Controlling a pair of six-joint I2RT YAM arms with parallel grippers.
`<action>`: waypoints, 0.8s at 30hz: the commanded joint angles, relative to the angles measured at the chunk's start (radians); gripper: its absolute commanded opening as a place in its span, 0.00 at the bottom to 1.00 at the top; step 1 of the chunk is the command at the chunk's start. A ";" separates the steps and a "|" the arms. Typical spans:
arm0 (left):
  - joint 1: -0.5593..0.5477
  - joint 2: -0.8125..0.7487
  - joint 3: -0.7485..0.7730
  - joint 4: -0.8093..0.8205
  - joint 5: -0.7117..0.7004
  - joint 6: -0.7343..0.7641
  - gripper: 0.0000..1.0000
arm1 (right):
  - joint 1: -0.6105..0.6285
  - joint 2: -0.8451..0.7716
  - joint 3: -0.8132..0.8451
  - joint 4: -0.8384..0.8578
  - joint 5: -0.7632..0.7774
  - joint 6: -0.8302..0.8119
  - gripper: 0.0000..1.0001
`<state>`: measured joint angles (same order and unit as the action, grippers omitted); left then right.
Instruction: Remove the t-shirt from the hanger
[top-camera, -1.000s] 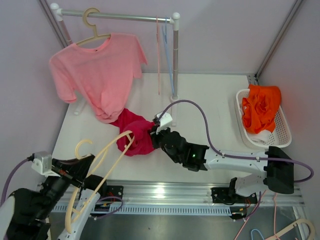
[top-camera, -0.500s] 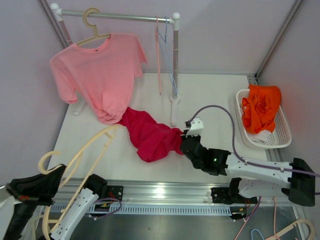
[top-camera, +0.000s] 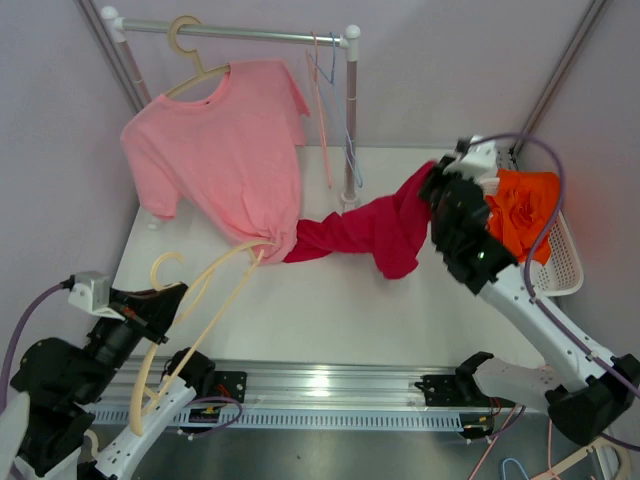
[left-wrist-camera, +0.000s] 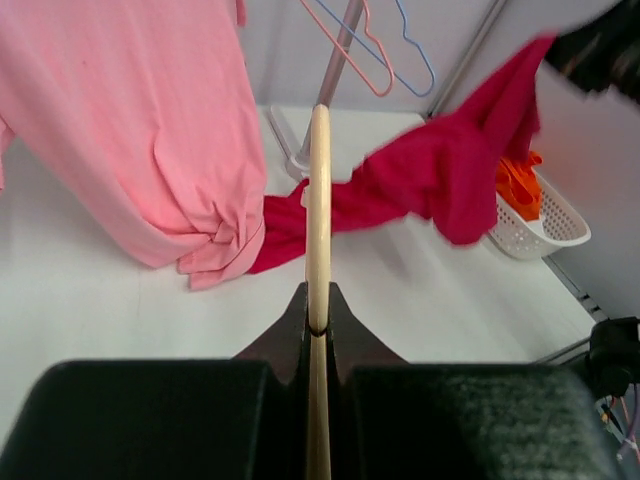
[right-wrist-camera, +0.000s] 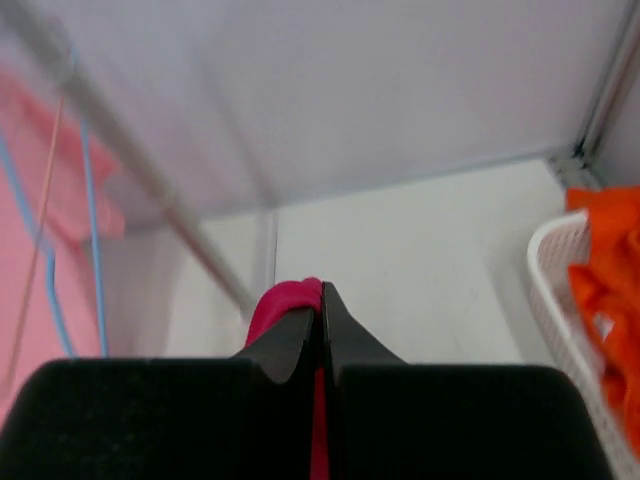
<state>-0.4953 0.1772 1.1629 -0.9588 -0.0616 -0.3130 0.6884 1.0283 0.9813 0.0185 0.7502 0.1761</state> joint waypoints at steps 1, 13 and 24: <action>-0.006 0.070 -0.015 0.146 0.054 -0.058 0.01 | -0.250 0.105 0.342 0.175 -0.228 -0.095 0.00; -0.006 0.194 -0.072 0.230 0.077 -0.049 0.01 | -0.636 0.410 1.129 0.273 -0.235 0.018 0.00; -0.006 0.226 -0.115 0.282 0.066 -0.052 0.01 | -0.765 0.144 0.626 0.152 0.083 0.097 0.00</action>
<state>-0.4953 0.3824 1.0489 -0.7563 0.0021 -0.3496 -0.0444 1.2449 1.7664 0.2180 0.6880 0.1970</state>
